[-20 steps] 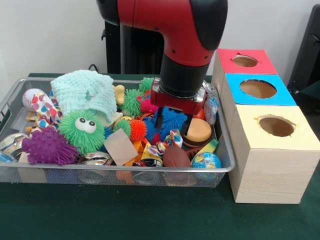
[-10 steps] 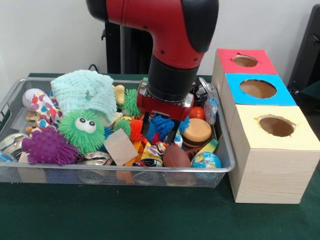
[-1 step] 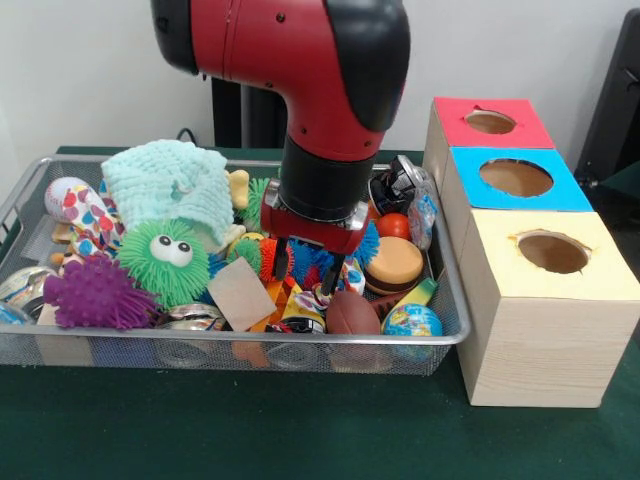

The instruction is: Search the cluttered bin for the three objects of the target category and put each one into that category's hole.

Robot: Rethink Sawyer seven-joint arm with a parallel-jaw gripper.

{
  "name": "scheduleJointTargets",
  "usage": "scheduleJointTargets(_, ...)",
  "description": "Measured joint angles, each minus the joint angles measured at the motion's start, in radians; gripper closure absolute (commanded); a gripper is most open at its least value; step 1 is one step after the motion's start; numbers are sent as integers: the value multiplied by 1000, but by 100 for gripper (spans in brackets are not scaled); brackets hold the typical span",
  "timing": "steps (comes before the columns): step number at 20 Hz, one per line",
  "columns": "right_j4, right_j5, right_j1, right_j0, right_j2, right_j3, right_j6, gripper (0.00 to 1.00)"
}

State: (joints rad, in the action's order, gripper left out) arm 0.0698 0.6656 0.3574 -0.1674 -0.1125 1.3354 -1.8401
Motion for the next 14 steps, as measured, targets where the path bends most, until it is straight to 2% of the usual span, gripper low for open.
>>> scheduleJointTargets(14,-35,85,2,-67,104,18,0,0)
